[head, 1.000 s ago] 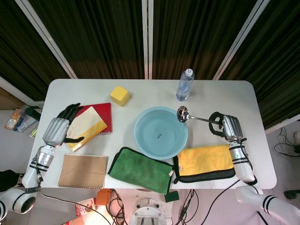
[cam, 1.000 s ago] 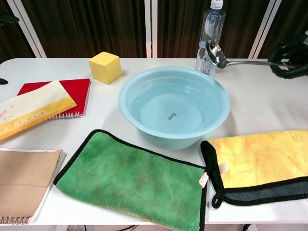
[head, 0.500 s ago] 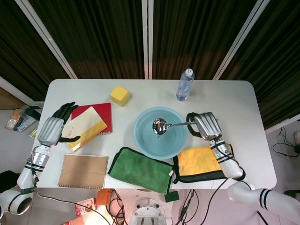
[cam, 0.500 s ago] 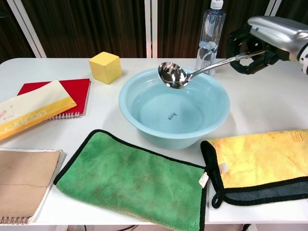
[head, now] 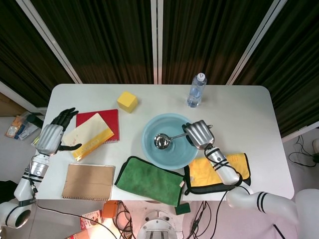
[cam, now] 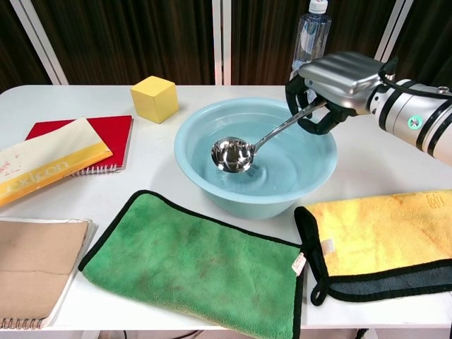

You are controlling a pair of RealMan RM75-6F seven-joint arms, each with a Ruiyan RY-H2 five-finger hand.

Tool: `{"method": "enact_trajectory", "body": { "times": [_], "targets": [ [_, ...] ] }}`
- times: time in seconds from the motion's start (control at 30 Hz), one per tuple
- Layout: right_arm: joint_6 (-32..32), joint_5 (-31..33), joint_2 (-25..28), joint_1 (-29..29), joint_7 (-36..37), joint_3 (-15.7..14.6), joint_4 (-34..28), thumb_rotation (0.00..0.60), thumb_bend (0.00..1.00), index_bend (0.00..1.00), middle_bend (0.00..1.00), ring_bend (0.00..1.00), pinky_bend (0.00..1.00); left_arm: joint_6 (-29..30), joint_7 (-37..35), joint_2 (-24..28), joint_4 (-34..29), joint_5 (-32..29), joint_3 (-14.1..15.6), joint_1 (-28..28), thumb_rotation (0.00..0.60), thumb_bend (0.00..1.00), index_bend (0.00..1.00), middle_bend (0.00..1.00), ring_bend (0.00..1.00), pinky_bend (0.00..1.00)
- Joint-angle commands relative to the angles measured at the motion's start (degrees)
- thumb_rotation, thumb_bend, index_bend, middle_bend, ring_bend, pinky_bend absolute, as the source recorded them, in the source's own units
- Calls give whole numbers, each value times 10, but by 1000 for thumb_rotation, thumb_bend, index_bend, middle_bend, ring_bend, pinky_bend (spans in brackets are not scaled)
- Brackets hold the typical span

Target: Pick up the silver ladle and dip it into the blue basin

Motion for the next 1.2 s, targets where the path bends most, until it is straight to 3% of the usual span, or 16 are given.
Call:
{"method": "enact_trajectory", "body": {
  "times": [0.03,0.43,0.77,1.0,1.2],
  "targets": [
    [1,-10,-11,9,-11,-10,13,600,706,917,539,820,910,-1,-5,0,4,0,0,0,600,44,85,30,19,175],
    [7,-13,-31,14,-3,-20,27,600,706,920,538,820,910,4,-20,2,14,3,0,4,600,43,85,30,19,175],
    [-43,110,27,14,1,21,-59,600,706,925,543,820,910,-2,-15,0,10,3,1,2,600,43,85,30,19,175],
    [-75,210,79,29,-26,28,-120,600,706,928,542,832,910,-7,-6,-3,6,2,0,-2,600,43,85,30,19,175],
    [-73,252,109,41,-35,25,-153,600,707,932,542,836,910,-11,1,-1,-3,0,-1,-4,600,43,85,30,19,175]
  ]
}}
